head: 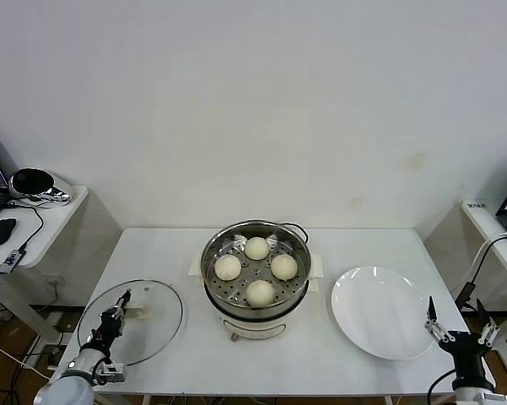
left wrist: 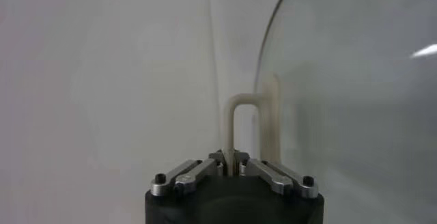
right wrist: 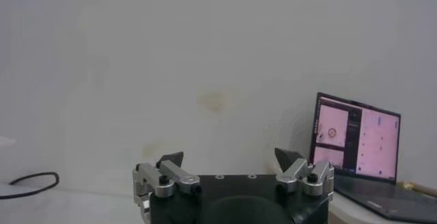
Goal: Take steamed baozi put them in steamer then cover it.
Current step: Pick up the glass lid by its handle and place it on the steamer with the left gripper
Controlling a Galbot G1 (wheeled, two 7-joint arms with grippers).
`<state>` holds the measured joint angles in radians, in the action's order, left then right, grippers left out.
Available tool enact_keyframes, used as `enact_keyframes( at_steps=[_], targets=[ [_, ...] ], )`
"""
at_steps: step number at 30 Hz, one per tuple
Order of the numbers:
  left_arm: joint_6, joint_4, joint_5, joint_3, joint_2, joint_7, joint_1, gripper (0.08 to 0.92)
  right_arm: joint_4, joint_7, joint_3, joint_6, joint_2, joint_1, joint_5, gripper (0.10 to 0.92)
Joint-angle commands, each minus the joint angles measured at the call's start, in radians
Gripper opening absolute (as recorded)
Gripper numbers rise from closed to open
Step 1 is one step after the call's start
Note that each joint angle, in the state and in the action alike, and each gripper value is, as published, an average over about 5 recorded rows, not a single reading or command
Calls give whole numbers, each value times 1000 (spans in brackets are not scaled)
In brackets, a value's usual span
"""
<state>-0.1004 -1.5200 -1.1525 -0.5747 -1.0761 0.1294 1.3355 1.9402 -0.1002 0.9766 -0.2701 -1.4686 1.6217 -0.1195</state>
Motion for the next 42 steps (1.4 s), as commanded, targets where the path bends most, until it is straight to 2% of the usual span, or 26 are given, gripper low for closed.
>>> enact_keyframes(
  at_steps=[1, 7, 12, 17, 22, 26, 30, 38, 42],
  targets=[
    [105, -302, 117, -114, 45, -31, 149, 150, 1, 0, -12, -5, 6, 4, 6, 823],
    [195, -415, 233, -224, 127, -112, 170, 150, 5, -2, -23, -8, 16, 9, 8, 823],
    [268, -497, 326, -213, 213, -174, 136, 150, 12, -3, -46, -6, 12, 9, 21, 823],
    [350, -595, 373, -82, 305, -211, 77, 150, 21, -3, -62, -8, 0, 9, 42, 823],
    [440, -621, 340, 177, 340, -214, -106, 150, 18, -2, -77, -16, -13, 9, 65, 823],
    [509, -571, 299, 406, 288, -216, -297, 150, 16, 0, -81, -16, -24, 7, 79, 823],
    [552, -505, 244, 555, 201, -238, -434, 150, 13, 3, -83, -17, -32, 3, 99, 823],
    [627, -431, 109, 720, 43, -339, -559, 150, -3, 12, -99, -30, -52, -2, 149, 823],
    [629, -379, 73, 763, -19, -360, -589, 150, -9, 14, -108, -33, -57, -4, 158, 823]
  ],
)
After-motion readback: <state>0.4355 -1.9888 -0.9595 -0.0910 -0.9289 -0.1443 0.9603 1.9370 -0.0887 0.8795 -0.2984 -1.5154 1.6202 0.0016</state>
